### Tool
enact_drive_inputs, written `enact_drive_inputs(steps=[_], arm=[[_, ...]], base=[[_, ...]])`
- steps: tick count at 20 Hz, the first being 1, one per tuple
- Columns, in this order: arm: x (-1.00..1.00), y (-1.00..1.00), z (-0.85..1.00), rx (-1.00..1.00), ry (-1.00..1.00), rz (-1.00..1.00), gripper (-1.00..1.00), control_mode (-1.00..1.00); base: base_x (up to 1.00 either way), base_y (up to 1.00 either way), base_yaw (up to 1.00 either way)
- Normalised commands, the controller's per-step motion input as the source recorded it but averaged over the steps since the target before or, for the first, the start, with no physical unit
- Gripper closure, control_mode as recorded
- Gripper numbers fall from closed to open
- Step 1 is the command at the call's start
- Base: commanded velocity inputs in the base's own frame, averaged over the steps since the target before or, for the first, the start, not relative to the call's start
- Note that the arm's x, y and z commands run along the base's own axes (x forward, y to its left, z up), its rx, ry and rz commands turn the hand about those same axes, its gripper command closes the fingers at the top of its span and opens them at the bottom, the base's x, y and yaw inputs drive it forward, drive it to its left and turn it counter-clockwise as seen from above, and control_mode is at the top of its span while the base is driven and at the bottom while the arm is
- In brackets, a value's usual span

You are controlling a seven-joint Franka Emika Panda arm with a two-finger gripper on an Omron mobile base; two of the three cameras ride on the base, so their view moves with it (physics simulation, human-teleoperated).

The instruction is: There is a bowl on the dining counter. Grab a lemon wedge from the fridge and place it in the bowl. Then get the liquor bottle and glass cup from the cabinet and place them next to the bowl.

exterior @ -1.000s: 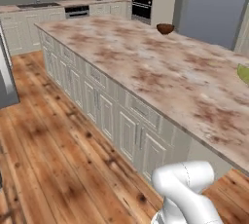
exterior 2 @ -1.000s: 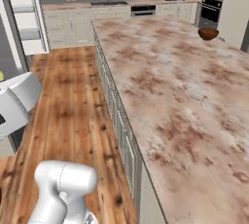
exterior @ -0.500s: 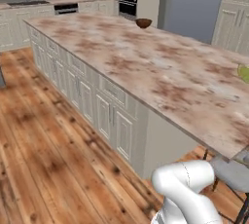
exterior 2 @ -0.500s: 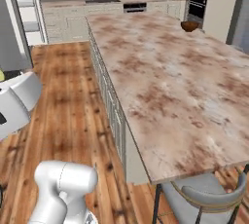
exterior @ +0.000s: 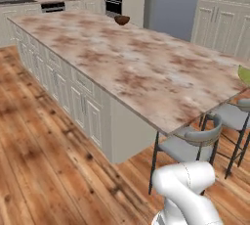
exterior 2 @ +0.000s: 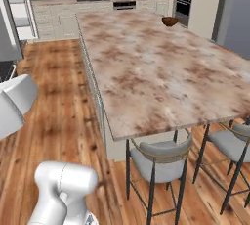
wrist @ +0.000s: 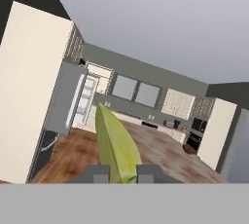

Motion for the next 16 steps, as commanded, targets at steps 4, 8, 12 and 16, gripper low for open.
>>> enact_drive_inputs(steps=[4,8,12,16], arm=[[0.00,0.00,0.00,0.00,0.00,0.00,1.00,1.00],[0.00,0.00,0.00,0.00,0.00,0.00,1.00,1.00],[0.00,0.00,0.00,0.00,0.00,0.00,1.00,1.00],[0.00,0.00,0.00,0.00,0.00,0.00,1.00,1.00]], base=[[0.00,-1.00,0.00],[0.00,-1.00,0.00],[0.03,-1.00,0.00],[0.04,-1.00,0.00]])
